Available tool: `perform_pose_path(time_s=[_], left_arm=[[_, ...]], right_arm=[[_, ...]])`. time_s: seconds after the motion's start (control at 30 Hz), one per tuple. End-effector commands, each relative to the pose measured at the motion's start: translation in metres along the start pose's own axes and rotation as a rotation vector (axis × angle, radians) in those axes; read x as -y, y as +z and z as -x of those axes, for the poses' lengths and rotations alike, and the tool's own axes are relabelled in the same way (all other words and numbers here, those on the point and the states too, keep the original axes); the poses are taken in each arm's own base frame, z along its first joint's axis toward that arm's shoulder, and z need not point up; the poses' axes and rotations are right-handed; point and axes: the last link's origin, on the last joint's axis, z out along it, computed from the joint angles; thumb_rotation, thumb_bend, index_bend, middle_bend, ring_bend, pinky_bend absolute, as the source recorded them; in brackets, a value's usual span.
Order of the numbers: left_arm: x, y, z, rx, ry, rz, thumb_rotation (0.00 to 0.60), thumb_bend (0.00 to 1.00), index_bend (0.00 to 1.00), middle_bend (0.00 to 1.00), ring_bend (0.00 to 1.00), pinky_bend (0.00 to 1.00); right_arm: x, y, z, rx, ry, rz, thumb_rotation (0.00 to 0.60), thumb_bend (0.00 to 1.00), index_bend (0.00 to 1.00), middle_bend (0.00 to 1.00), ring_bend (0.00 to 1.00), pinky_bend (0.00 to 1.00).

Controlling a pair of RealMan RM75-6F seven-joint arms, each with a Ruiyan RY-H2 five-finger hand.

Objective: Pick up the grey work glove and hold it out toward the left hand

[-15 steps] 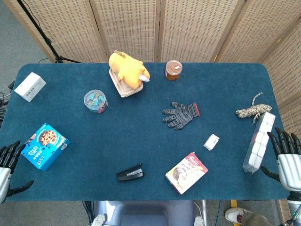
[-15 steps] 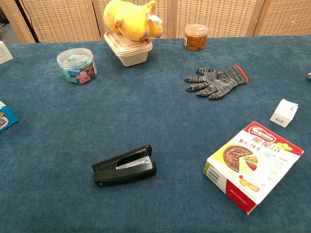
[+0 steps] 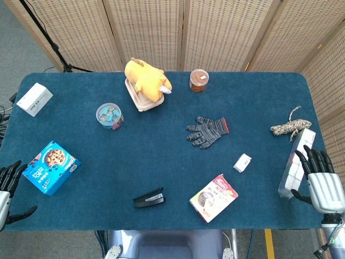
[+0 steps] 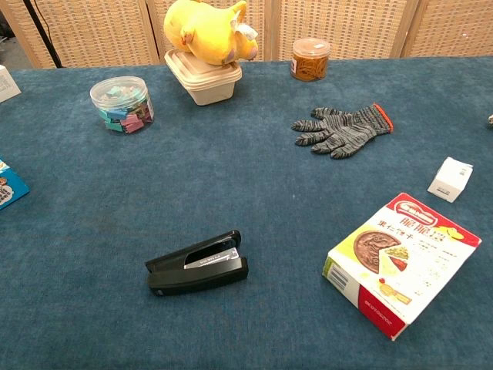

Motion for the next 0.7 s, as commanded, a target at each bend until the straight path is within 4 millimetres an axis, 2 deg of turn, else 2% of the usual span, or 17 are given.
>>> perform_pose_path(time_s=[0.03,0.07,0.13,0.33,0.53,0.7], left_arm=[[0.0,0.002,-0.001,-0.002,-0.005,0.0,0.6,0.09,0.0,0.0,0.0,0.0],[-0.001,0.003,-0.001,-0.002,-0.007,0.001,0.6,0.09,0.0,0.0,0.0,0.0],[-0.001,0.004,0.0,0.0,-0.003,0.0,0.6,0.09,0.0,0.0,0.0,0.0],[-0.001,0.008,0.001,0.018,-0.004,-0.012,0.6,0.09,0.0,0.0,0.0,0.0],[0.002,0.01,-0.001,0.014,-0.019,0.001,0.6,0.09,0.0,0.0,0.0,0.0],[0.005,0.01,-0.003,0.011,-0.029,-0.006,0.6,0.09,0.0,0.0,0.0,0.0]], right_arm=[[0.013,0.032,-0.001,0.017,0.001,-0.06,0.6,0.0,0.05,0.0,0.0,0.0],[0.023,0.048,-0.001,0.03,-0.007,-0.099,0.6,0.0,0.05,0.0,0.0,0.0],[0.037,0.064,0.001,0.058,-0.024,-0.144,0.6,0.0,0.05,0.0,0.0,0.0],[0.096,0.124,0.009,0.185,0.003,-0.258,0.6,0.0,0.07,0.0,0.0,0.0],[0.146,0.167,0.031,0.266,0.047,-0.296,0.6,0.0,0.09,0.0,0.0,0.0],[0.177,0.195,0.046,0.268,0.019,-0.289,0.6,0.0,0.1,0.0,0.0,0.0]])
